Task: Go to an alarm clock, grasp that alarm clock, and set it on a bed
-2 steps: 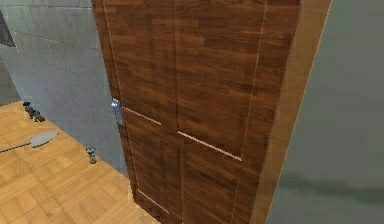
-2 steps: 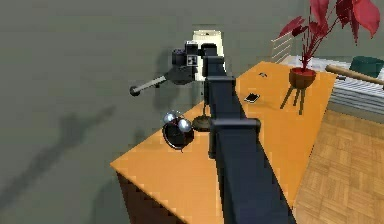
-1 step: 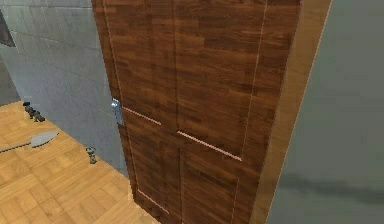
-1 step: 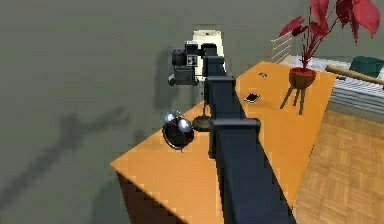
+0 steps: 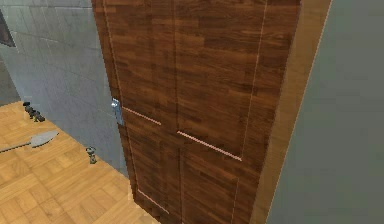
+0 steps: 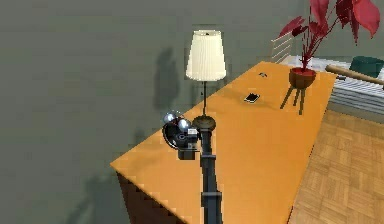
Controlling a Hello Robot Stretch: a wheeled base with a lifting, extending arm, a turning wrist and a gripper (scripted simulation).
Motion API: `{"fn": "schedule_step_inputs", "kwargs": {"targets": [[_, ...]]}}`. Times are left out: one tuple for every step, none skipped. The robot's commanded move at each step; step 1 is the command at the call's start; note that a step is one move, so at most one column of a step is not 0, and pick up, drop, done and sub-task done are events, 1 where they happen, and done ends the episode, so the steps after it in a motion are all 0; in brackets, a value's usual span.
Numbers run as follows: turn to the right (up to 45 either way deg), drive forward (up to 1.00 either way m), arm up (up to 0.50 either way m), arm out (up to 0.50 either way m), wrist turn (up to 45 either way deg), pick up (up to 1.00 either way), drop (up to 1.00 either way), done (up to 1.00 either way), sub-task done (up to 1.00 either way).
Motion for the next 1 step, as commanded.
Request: {"fn": "schedule_step_inputs", "kwargs": {"targets": [[0.0, 0.0, 0.0, 0.0, 0.0, 1.0, 0.0, 0.0, 0.0]]}}
